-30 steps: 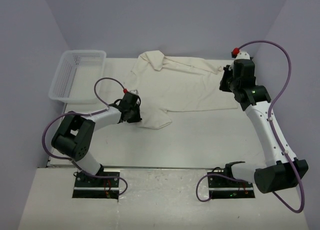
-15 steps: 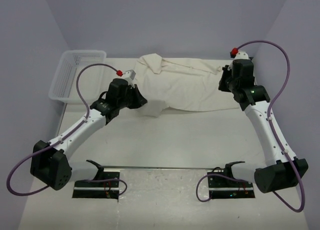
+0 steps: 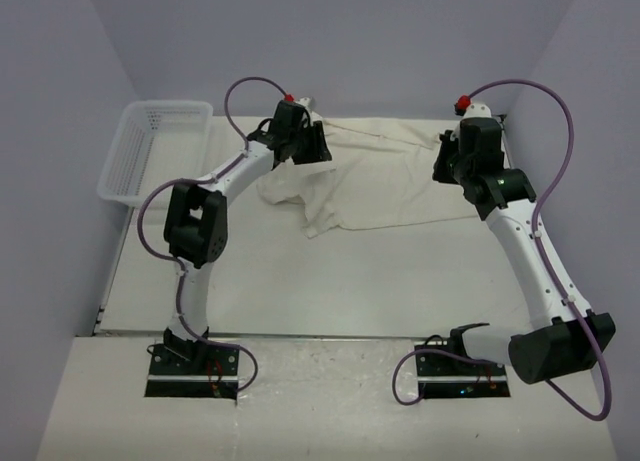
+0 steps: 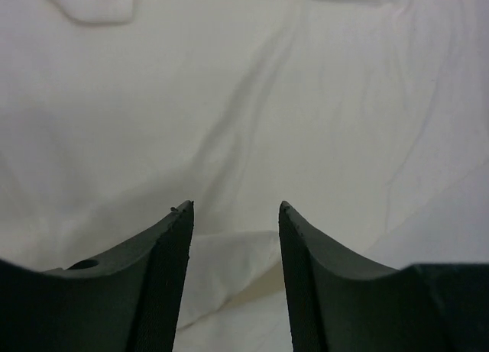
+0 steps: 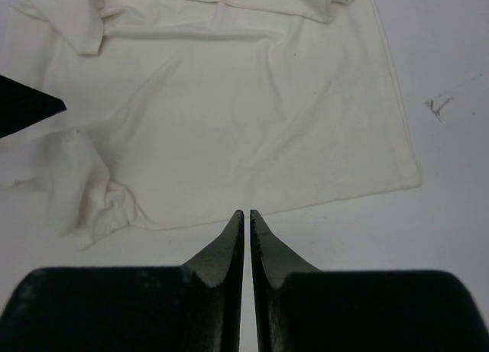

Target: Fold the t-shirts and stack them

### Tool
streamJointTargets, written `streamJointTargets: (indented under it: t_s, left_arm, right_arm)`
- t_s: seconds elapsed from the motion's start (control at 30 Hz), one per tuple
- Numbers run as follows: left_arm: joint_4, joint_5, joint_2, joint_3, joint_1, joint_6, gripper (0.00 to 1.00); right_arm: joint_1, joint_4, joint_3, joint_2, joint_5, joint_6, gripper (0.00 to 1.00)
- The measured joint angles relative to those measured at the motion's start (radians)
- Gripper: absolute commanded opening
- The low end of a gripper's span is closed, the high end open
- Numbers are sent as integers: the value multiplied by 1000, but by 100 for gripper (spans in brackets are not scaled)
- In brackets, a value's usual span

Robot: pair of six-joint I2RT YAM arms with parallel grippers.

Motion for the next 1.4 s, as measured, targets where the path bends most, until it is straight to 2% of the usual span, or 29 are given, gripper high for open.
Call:
streamJointTargets:
  t_s: [0.03, 0.13, 0.27, 0.4, 0.53, 0.67, 0.83, 0.9, 1.0, 1.17, 1.4]
  left_arm:
    - [-14, 2, 35, 16, 10, 2, 52]
    - [-68, -4, 69, 6, 37, 13, 69]
    - [-71, -55, -11, -99, 49, 26, 70]
    - [-44, -100, -213, -309, 43, 27, 64]
    - [9, -57, -343, -410, 39, 24, 50]
    - [77, 8, -323, -435, 35, 18, 41]
    - [123, 80, -238, -471, 31, -11, 18]
    - [130, 87, -225, -500, 29, -21, 19]
    - [137, 91, -225, -544, 26, -23, 29]
    - [154, 101, -226, -597, 25, -27, 38]
    - [183, 132, -225, -615, 23, -32, 28]
  right_arm:
    - [0, 0, 0, 0, 0, 0, 7]
    - [0, 0, 0, 0, 2, -2, 7]
    - [0, 1, -1, -1, 4, -3, 7]
    - [0, 4, -6, 0, 3, 0, 7]
    - [2, 4, -8, 0, 1, 1, 6]
    - [9, 5, -11, 0, 1, 1, 6]
    - [13, 5, -12, 0, 8, 0, 6]
    - [13, 4, -12, -2, 11, 0, 6]
    - [13, 5, -17, -5, 12, 0, 6]
    - [14, 4, -28, -7, 11, 0, 6]
    - [15, 6, -35, -7, 12, 0, 6]
